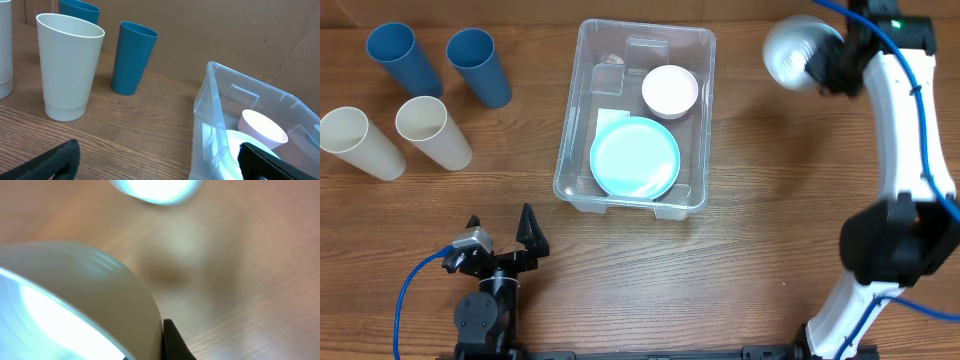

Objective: Pack container
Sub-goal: 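Carry the grey bowl into the bin and release it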

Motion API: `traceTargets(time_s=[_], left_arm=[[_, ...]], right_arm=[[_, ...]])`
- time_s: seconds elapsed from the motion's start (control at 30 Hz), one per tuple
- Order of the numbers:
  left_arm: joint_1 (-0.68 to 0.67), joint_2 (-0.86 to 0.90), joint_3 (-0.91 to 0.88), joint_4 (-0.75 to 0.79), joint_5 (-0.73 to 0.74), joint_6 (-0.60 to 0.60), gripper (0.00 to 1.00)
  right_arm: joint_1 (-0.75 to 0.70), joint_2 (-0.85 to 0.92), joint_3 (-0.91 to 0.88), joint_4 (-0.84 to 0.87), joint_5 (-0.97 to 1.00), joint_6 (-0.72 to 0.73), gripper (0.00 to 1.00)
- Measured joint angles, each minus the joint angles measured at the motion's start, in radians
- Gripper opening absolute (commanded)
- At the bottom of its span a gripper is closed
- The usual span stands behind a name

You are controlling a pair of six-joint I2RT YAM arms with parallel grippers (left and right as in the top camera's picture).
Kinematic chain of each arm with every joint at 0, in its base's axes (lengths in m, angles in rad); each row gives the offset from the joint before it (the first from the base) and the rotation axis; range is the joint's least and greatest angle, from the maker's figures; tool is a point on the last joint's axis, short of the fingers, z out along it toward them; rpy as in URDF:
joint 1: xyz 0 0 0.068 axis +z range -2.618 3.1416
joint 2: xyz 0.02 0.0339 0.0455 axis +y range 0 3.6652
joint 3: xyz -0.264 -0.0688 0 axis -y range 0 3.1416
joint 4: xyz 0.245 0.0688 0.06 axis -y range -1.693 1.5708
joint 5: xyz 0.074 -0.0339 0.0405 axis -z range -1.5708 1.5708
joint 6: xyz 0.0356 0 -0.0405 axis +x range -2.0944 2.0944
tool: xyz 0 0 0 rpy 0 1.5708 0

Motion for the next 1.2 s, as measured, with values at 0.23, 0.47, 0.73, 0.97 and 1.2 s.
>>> traceTargets(time_s=[0.23, 0.47, 0.73, 0.97, 1.2], left_arm=[[0.0, 0.0, 0.0, 0.0, 0.0, 0.0, 1.0], [0.0, 0.0, 0.0, 0.0, 0.0, 0.0, 1.0], [0.0, 0.0, 0.0, 0.0, 0.0, 0.0, 1.0], [0.0, 0.0, 0.0, 0.0, 0.0, 0.0, 1.0], [0.0, 0.0, 0.0, 0.0, 0.0, 0.0, 1.0]], right_arm=[[0.33, -0.072, 0.099, 0.191, 0.047, -0.062, 0.09], [0.385, 0.121, 0.098, 0.241, 0.073, -0.069, 0.08], [0.385, 0.296, 0.095, 0.216, 0.081, -0.068, 0.08], [0.385, 0.328, 0.092, 0.209, 0.098, -0.07, 0.5], [0.391, 0.328, 0.098, 0.199, 0.105, -0.116, 0.62]])
